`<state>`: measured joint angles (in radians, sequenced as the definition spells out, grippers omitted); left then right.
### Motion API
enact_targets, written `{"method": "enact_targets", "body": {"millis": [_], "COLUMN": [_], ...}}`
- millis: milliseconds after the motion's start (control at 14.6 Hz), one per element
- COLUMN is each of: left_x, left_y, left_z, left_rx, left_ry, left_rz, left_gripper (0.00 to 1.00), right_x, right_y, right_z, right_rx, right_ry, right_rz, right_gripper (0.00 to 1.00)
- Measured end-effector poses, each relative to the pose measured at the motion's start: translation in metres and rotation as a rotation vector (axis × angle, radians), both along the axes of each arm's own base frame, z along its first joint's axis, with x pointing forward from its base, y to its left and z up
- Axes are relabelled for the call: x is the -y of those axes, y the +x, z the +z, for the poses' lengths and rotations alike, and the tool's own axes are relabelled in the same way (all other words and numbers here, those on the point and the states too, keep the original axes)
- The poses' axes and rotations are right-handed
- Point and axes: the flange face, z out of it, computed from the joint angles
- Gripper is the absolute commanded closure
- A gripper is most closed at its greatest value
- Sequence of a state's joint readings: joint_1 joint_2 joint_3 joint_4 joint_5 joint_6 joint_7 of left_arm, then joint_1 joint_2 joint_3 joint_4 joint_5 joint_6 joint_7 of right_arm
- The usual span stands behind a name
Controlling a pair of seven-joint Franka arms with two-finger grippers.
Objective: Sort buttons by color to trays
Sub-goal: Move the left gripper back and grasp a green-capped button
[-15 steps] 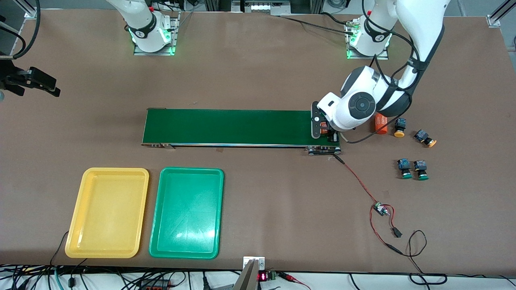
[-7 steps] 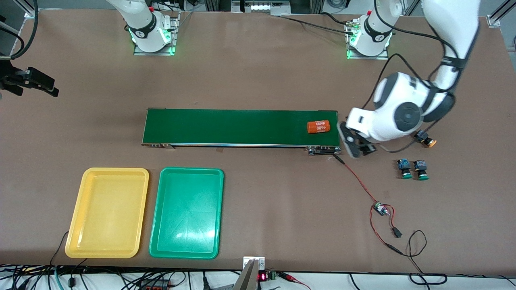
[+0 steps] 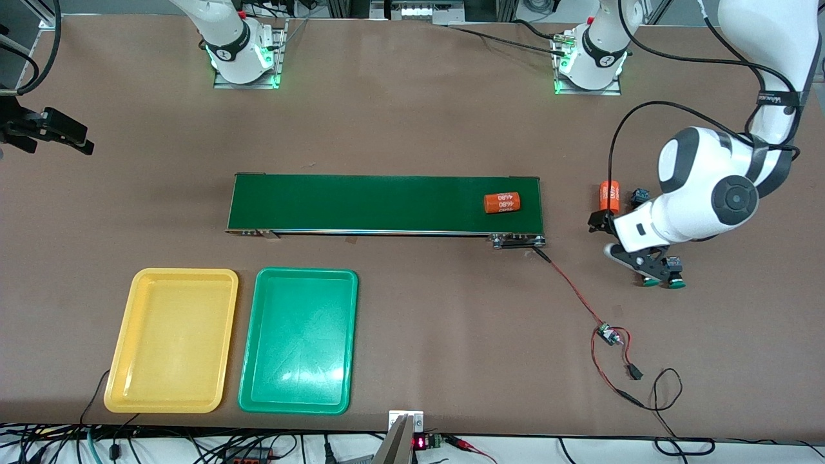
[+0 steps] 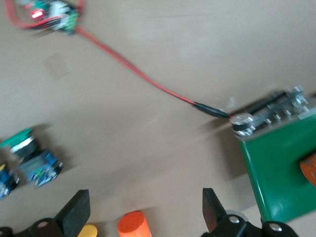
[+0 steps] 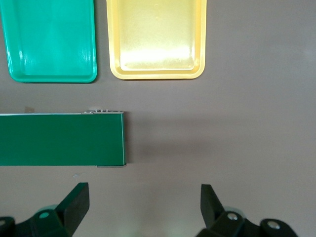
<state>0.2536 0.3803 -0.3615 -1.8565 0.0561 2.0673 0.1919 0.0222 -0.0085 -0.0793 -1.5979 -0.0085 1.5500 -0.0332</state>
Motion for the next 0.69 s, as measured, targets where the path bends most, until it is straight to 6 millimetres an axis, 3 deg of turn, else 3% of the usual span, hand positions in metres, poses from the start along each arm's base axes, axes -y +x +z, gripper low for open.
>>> {"method": "enact_targets", "body": {"millis": [343,480,685], "left_x": [-0.056,-0.091,-0.104], "left_y": [0.056,0.075,0.082], "left_z": [0.032,0.022,-0.004], "left_rx": [-0.085,-0.098,-0.122], "left_ry": [0.102,0.108,0.122], "left_rz": [0.114,0.168,0.258], "left_gripper": [0.0,0.0,0.0], "right_x": [-0.001,-0.001,-0.001], "right_y": [0.0,0.0,0.0], "right_z": [0.0,0.0,0.0], "right_rx": [0.0,0.001,0.0], "right_ry": [0.0,0.0,0.0], "right_rz": [0.001,0.002,0.002], "right_gripper": [0.0,0.0,0.0]}}
